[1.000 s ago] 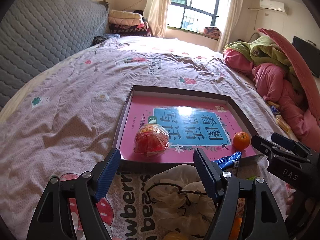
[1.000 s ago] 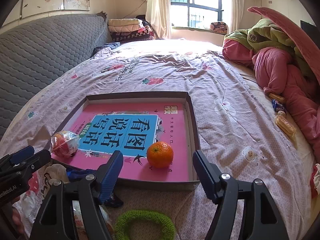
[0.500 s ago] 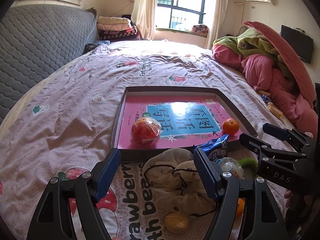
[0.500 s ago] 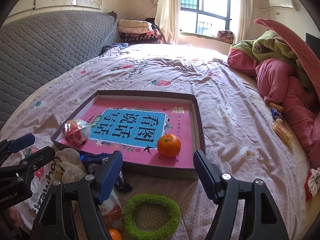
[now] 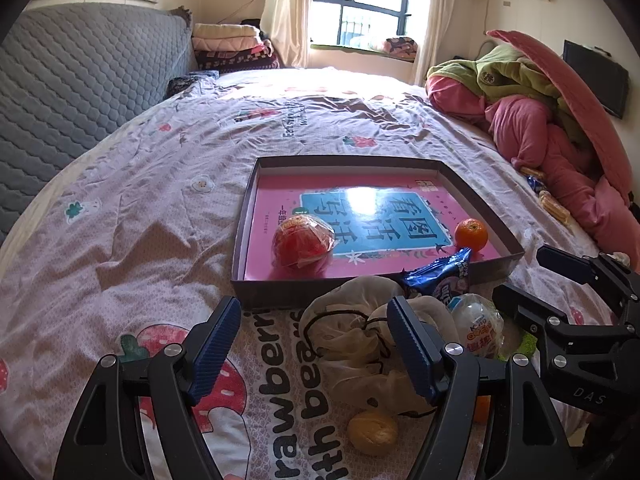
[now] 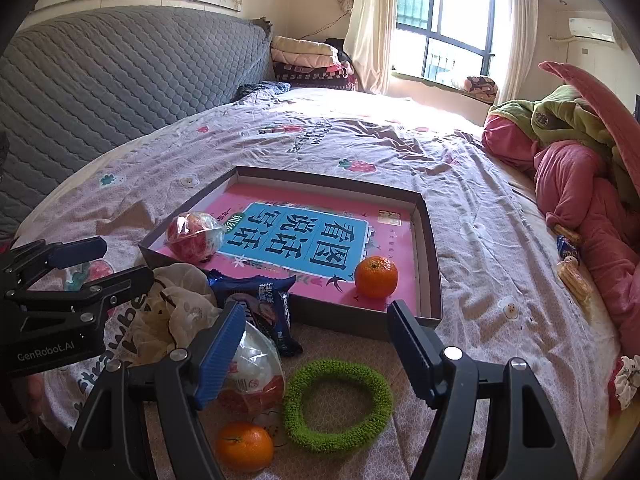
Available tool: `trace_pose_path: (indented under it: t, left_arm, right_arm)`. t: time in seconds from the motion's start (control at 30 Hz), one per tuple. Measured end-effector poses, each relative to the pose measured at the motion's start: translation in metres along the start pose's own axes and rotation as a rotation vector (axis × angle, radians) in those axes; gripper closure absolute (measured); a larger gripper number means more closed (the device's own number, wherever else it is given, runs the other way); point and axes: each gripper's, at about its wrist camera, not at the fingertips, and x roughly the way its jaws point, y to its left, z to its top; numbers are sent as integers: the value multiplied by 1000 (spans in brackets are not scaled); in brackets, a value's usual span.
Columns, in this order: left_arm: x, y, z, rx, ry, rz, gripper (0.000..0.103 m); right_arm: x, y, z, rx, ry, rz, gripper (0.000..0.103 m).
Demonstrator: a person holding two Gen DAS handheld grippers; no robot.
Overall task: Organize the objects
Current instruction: 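Move left tool to cream cloth bag while right tool approaches white egg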
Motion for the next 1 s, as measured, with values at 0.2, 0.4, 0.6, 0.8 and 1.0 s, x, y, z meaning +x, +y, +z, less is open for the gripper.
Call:
trace_pose_path:
  t: [0.2, 0.4, 0.6, 0.8, 1.0]
  left_arm:
    - [0, -4, -5, 25, 14, -5, 26]
    - [3, -2, -9, 34, 41, -8, 26]
    - [4, -1, -11, 47, 58, -6, 26]
    - [8, -1, -13, 42, 86, -23, 26]
    - [15, -5, -15, 54, 111, -22, 26]
  right_arm:
    - [0, 2, -7, -22, 22, 19, 30]
    - [-3, 5, -15, -40, 42, 62, 30]
    - [-2, 5, -20, -59, 62, 77, 30]
    - [1, 6, -26, -81, 89, 90, 30]
    - [2, 8, -27, -96, 95, 98, 30]
